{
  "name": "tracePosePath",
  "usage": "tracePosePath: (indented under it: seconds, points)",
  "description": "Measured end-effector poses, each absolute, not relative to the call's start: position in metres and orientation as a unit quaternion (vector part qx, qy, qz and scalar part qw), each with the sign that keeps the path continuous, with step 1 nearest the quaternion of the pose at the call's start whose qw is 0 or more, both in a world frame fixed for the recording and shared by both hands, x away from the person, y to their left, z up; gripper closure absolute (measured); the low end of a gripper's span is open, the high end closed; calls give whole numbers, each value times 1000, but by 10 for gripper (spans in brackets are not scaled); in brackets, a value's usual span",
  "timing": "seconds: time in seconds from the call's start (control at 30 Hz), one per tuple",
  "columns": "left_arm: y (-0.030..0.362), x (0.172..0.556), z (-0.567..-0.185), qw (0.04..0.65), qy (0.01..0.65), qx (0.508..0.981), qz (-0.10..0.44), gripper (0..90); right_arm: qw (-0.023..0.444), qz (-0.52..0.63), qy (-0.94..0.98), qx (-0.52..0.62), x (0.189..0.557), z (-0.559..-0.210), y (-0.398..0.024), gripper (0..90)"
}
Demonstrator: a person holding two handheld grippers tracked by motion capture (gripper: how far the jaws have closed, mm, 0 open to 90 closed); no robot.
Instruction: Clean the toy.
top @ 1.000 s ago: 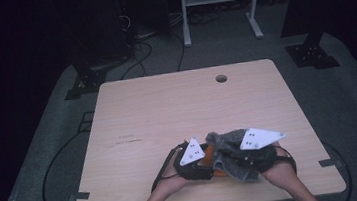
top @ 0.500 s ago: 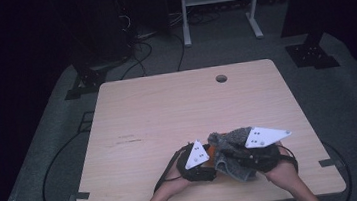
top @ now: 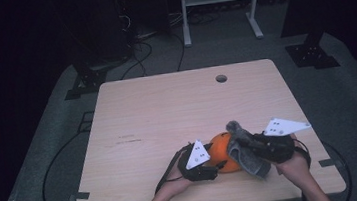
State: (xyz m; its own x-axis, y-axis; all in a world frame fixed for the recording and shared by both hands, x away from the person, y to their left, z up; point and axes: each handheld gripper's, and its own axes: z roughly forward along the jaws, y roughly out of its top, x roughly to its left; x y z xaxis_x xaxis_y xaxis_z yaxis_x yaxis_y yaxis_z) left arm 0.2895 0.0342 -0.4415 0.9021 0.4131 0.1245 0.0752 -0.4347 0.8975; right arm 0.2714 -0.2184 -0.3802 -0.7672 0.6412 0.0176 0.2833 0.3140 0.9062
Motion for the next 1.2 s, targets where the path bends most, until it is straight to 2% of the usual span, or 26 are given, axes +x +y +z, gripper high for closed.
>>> tracePosePath:
  seconds: [0.13,0.2,0.27,0.37,0.5,0.63,0.67,0.7,0.77,0.83,0.87,0.93,1.03,1.1,1.2]
  points:
    - [41,294,-443,514,164,827,157,362,178,500,807,258,265,-377,-198,761]
    - [42,294,-443,518,167,824,157,368,180,498,804,272,273,-386,-204,760]
    - [40,294,-442,520,164,823,161,370,155,514,786,307,282,-393,-221,759]
    - [38,293,-441,523,163,820,167,367,158,514,770,344,286,-395,-235,762]
    - [41,291,-437,521,158,813,205,372,167,521,769,331,283,-390,-224,766]
    - [45,287,-430,490,142,820,258,374,168,533,769,310,281,-386,-208,764]
    - [46,286,-430,488,143,822,257,374,166,531,770,311,283,-388,-207,764]
    - [47,287,-430,485,143,826,250,374,163,529,771,315,285,-391,-206,764]
    - [49,289,-434,487,139,840,195,341,151,516,777,328,293,-404,-208,759]
    - [57,294,-431,514,143,835,131,297,122,513,781,333,297,-414,-213,757]
    - [62,297,-428,536,144,825,106,273,123,507,787,330,297,-416,-216,757]
    - [68,301,-424,557,162,805,119,263,114,501,794,324,295,-415,-221,756]
    - [66,306,-428,539,199,805,149,248,100,491,807,313,294,-417,-226,753]
    - [62,306,-434,536,207,807,135,256,103,484,810,315,295,-416,-229,750]
    - [51,300,-439,513,185,828,128,279,126,479,811,310,288,-408,-226,755]
